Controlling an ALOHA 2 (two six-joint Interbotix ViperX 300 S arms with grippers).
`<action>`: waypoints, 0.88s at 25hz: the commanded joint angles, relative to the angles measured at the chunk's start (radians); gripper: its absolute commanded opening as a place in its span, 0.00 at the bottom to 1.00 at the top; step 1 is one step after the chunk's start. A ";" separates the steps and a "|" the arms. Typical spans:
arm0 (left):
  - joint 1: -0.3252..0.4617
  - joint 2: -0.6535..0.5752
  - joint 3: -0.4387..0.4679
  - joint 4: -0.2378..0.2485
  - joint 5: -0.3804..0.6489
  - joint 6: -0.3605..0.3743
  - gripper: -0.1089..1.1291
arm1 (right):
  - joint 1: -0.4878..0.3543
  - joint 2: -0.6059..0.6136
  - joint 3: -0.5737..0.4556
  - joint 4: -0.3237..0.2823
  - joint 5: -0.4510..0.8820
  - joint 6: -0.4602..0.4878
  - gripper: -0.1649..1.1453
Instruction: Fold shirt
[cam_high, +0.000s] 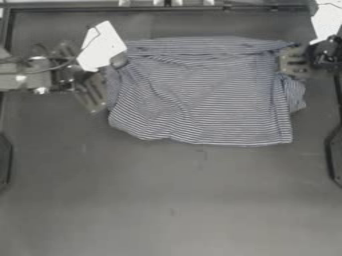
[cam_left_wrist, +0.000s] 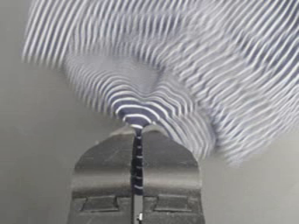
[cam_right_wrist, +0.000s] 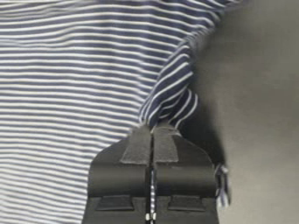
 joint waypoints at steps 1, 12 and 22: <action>-0.003 0.028 -0.075 0.002 -0.029 0.015 0.13 | 0.028 -0.017 -0.043 0.002 -0.008 -0.003 0.18; -0.028 0.141 -0.190 -0.011 -0.124 0.040 0.13 | 0.100 0.018 -0.117 0.021 -0.069 -0.011 0.18; -0.041 0.247 -0.262 -0.025 -0.181 0.075 0.13 | 0.123 0.123 -0.173 0.133 -0.118 -0.138 0.18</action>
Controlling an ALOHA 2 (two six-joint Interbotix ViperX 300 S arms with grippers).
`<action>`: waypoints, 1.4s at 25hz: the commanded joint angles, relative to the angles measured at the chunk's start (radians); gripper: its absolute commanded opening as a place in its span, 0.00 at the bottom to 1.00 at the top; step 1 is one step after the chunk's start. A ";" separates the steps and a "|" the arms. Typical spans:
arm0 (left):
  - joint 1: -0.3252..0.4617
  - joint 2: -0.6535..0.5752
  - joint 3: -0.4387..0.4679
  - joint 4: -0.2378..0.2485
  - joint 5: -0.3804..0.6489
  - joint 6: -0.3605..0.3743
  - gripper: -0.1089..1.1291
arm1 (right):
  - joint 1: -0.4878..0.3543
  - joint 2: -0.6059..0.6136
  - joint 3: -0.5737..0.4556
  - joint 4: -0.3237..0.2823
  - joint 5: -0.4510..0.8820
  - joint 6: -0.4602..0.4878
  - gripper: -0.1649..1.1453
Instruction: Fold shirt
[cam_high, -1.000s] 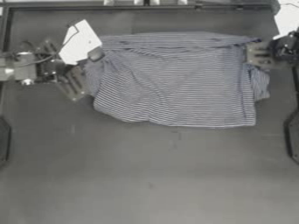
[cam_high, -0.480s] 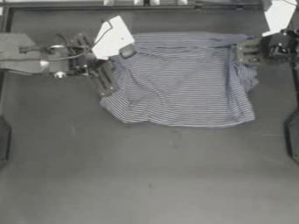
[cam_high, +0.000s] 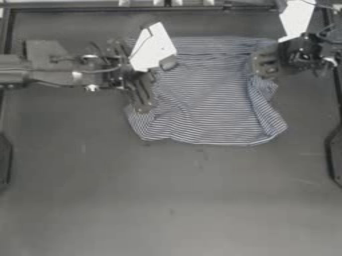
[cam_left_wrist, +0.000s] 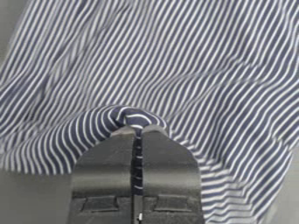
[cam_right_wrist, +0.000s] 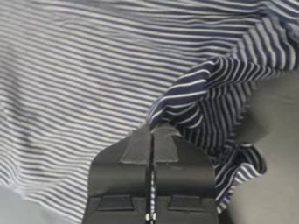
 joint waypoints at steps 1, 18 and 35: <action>-0.003 0.008 -0.046 -0.018 -0.025 0.018 0.13 | 0.003 0.011 -0.029 0.038 -0.037 -0.031 0.18; -0.003 0.156 -0.146 -0.072 -0.118 0.094 0.14 | 0.015 0.118 -0.021 0.054 -0.178 -0.041 0.18; 0.034 0.152 -0.146 -0.130 -0.143 0.095 0.70 | 0.020 0.164 -0.025 0.112 -0.354 -0.247 0.73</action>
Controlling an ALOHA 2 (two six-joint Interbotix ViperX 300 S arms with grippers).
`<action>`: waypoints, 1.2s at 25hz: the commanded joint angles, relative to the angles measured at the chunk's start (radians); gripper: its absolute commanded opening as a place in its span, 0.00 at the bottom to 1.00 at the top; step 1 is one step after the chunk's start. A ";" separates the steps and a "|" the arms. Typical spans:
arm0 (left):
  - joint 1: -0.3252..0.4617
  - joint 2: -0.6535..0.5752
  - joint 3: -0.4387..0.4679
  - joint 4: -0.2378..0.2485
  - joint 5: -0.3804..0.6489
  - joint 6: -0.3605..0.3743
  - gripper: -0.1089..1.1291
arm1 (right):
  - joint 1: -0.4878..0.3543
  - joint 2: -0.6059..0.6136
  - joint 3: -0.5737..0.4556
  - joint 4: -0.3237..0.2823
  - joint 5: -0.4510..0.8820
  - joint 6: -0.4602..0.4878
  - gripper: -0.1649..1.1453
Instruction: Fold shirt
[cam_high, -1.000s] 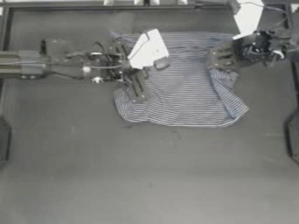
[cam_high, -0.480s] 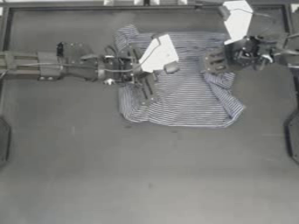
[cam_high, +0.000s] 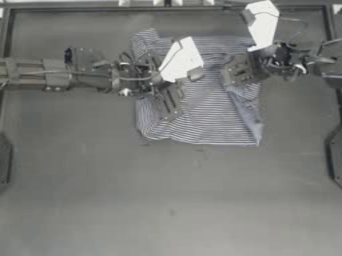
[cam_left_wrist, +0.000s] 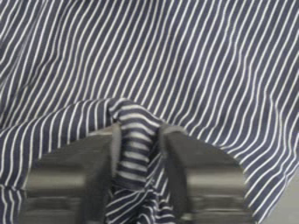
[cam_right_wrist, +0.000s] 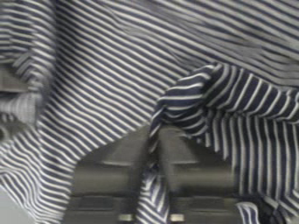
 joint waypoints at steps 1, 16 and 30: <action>0.008 -0.046 -0.025 0.002 -0.009 0.002 0.70 | 0.002 -0.018 -0.020 0.006 -0.015 -0.021 0.76; 0.031 -0.130 -0.025 0.003 0.005 0.103 0.74 | 0.002 -0.072 -0.037 -0.017 -0.005 -0.025 0.78; -0.005 -0.245 -0.025 -0.009 0.176 0.290 0.91 | 0.080 -0.245 -0.049 -0.166 0.127 -0.147 0.79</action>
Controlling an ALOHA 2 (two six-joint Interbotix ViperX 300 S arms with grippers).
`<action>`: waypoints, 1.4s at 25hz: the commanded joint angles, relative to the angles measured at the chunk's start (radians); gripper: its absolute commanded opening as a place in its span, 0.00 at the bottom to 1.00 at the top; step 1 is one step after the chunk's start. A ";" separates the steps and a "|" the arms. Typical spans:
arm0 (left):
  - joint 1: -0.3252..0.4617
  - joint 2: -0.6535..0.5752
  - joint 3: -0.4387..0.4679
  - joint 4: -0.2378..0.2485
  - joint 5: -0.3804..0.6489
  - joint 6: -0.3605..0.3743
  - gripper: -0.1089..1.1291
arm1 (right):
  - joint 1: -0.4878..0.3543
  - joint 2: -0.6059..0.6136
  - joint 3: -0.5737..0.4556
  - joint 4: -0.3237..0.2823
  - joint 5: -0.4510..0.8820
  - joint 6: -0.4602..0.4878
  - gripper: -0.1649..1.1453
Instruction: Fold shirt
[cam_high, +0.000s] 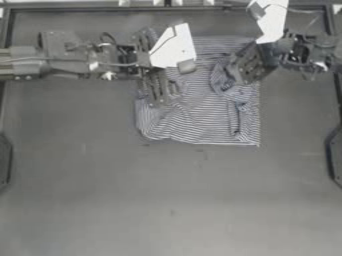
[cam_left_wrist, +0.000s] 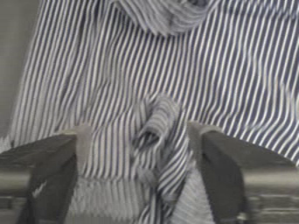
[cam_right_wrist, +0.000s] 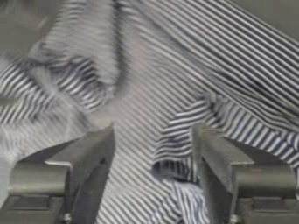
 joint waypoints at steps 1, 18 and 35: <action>-0.029 -0.098 -0.026 -0.012 0.071 0.034 0.91 | 0.038 -0.075 -0.025 -0.006 0.035 -0.074 0.79; -0.130 -0.084 -0.020 -0.071 0.302 0.195 0.91 | 0.158 -0.107 -0.054 0.233 0.445 -0.692 0.88; -0.138 -0.083 0.120 -0.074 0.057 0.183 0.91 | 0.201 -0.117 0.087 0.232 0.261 -0.729 0.88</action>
